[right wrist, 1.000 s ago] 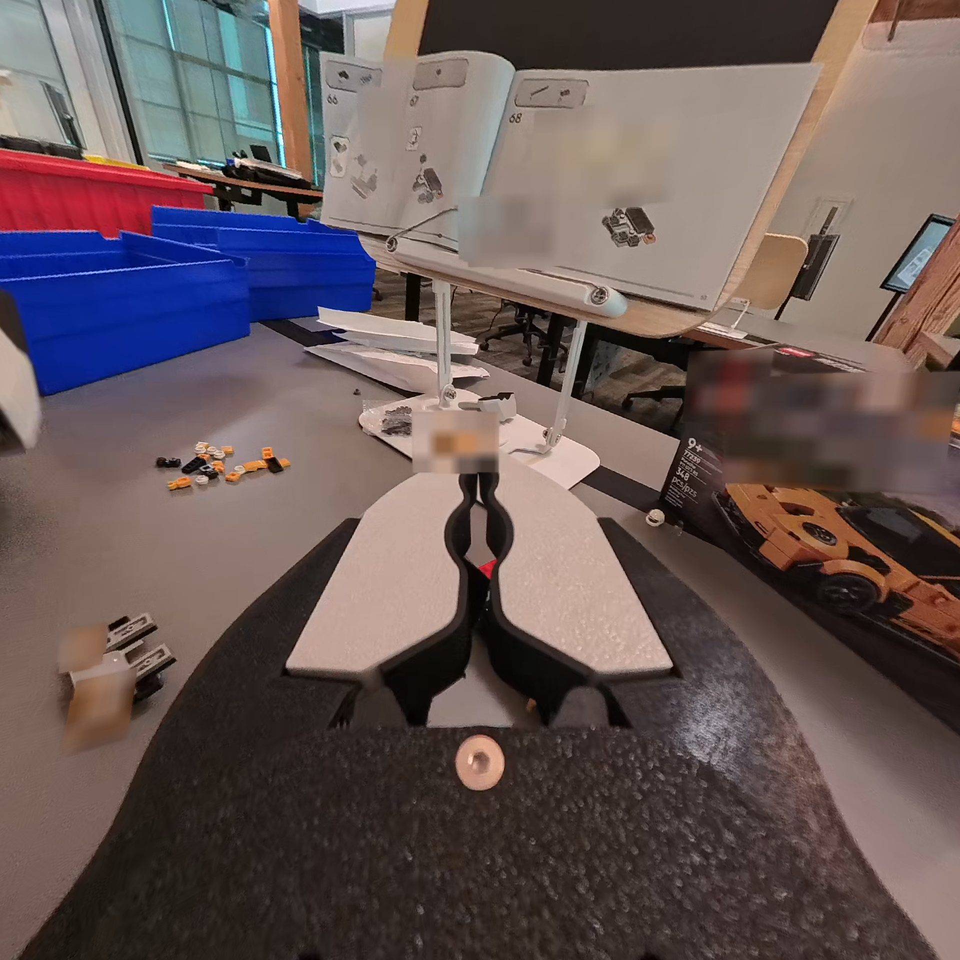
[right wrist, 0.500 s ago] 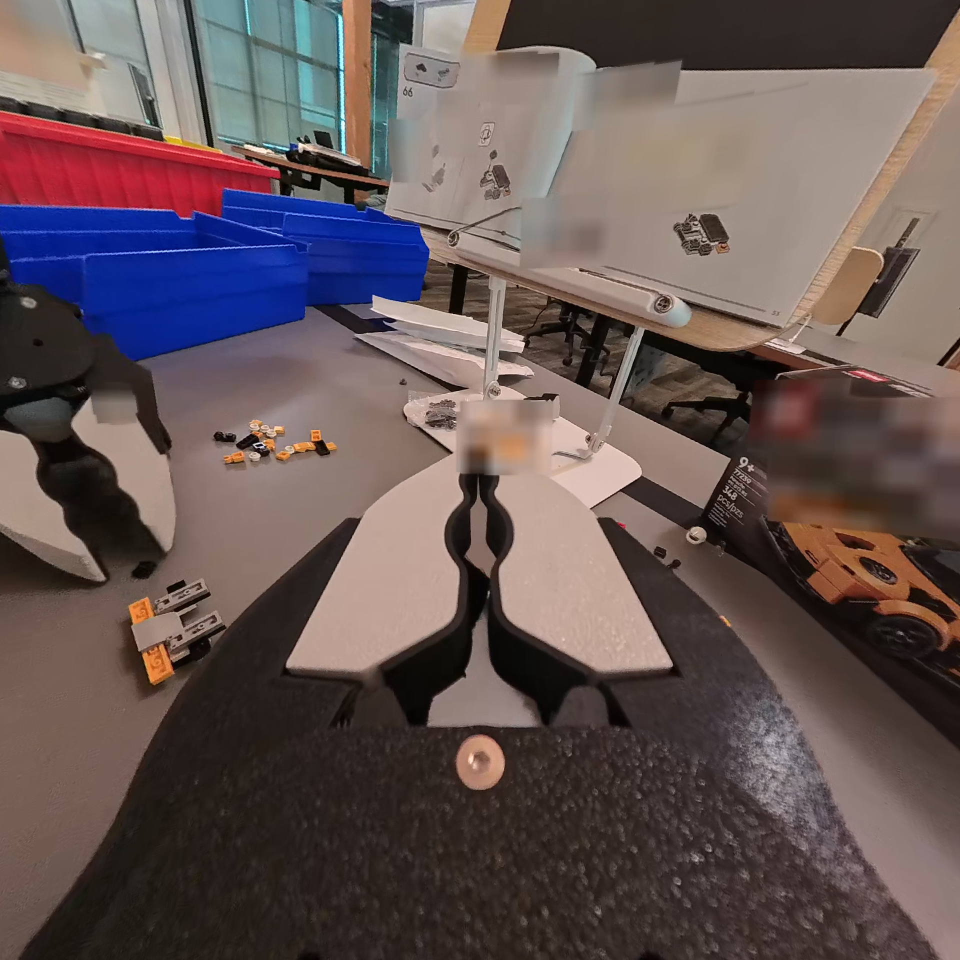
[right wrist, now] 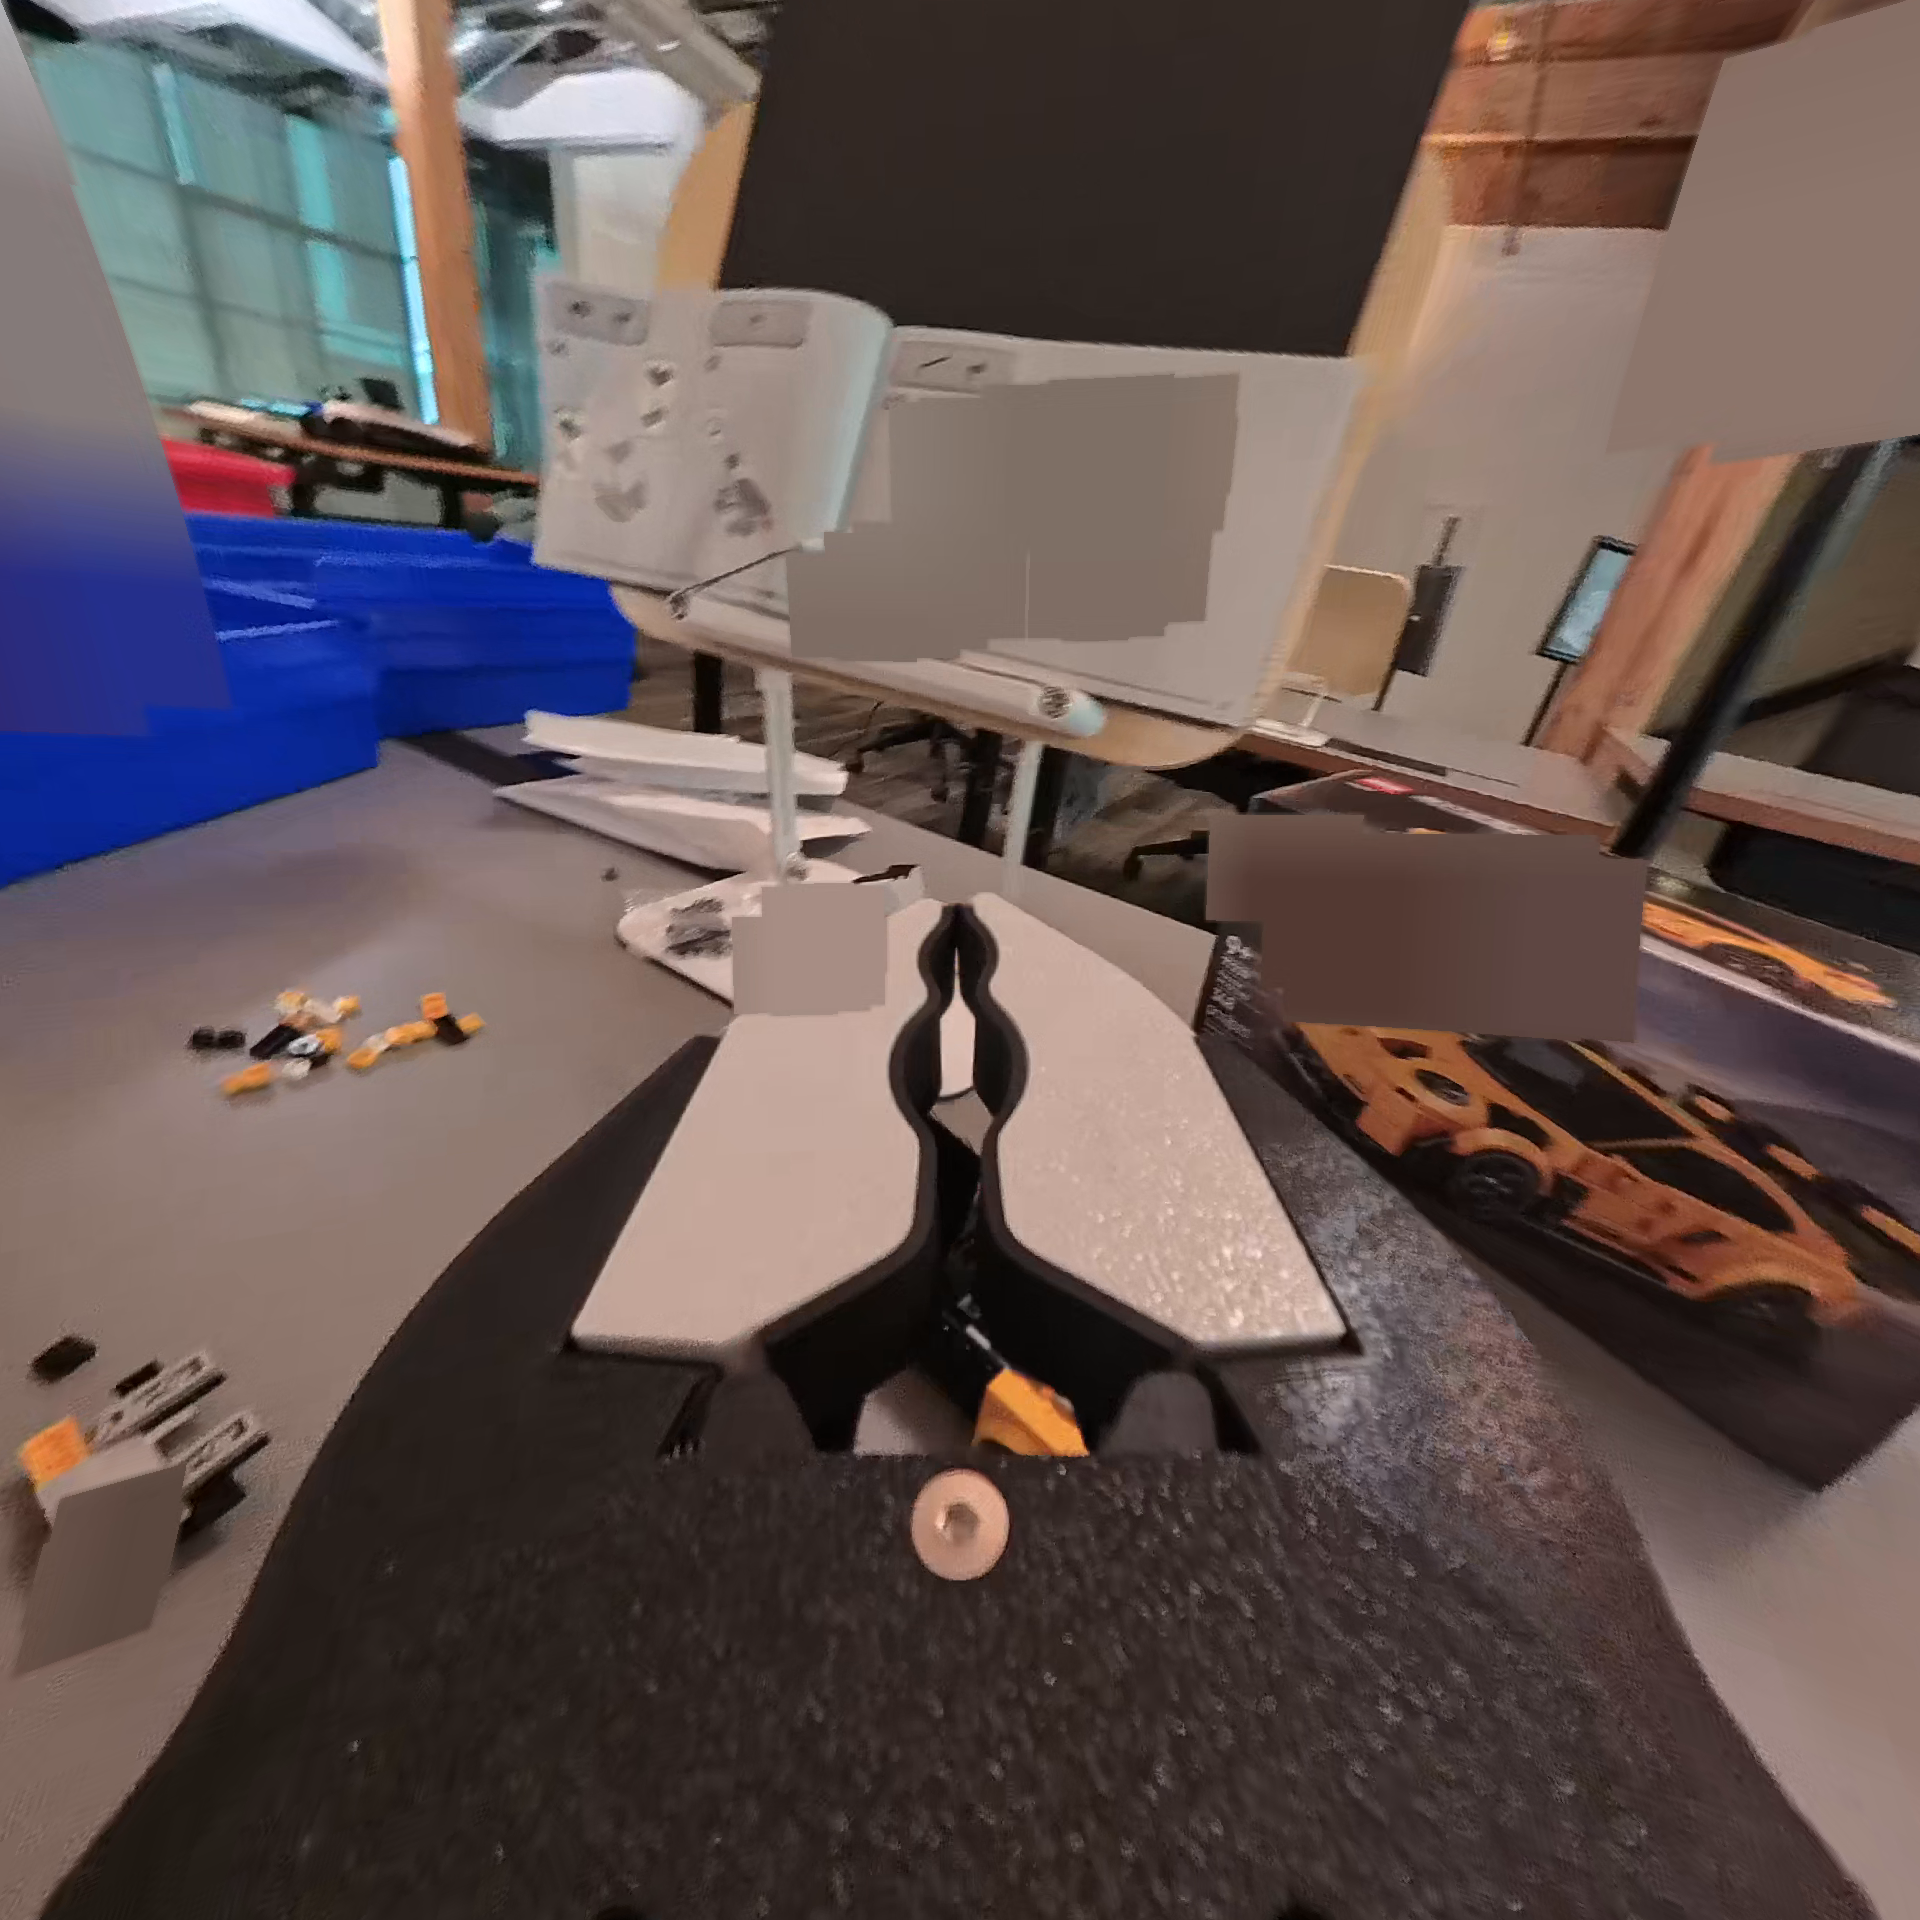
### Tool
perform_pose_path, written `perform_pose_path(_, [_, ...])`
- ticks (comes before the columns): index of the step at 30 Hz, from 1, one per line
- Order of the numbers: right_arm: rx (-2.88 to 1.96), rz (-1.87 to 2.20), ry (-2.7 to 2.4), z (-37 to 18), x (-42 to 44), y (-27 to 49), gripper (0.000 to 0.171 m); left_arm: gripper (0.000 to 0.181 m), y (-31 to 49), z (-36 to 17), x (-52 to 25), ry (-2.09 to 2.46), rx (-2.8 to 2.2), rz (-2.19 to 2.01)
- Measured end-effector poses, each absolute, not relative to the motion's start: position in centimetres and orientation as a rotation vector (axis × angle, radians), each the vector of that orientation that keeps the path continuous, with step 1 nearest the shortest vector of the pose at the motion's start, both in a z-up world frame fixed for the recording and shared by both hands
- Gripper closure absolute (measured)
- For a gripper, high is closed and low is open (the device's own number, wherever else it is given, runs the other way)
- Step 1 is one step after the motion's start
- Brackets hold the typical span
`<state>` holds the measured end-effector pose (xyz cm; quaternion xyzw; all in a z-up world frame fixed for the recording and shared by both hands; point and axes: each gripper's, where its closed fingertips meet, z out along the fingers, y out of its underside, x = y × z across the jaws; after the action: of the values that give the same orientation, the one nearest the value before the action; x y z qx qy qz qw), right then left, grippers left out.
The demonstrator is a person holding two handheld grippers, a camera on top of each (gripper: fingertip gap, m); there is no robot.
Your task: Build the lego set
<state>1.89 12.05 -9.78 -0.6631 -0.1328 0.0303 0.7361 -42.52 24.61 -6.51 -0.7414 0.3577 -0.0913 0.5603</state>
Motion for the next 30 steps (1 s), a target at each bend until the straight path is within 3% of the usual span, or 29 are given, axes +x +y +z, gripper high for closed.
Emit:
perform_pose_path(2, [-1.449,0.059,-0.225,-9.3,3.0,12.0,0.171,0.181,27.2,-6.7,-48.2,0.673,-1.891,-0.157])
perform_pose_path(5, [-1.448,0.044,-0.181,-9.1,4.1,12.0,0.171,0.181,29.4,-11.3,-53.4,0.587,-2.15,-0.048])
perform_pose_path(12, [-1.466,0.039,-0.209,-9.9,3.8,12.2,0.171,0.17,30.7,-21.0,-56.7,0.691,-2.5,0.169])
perform_pose_path(30, [-1.501,0.071,-0.229,-10.9,3.5,12.6,0.171,0.167,32.5,-25.4,-57.5,0.701,-2.742,0.146])
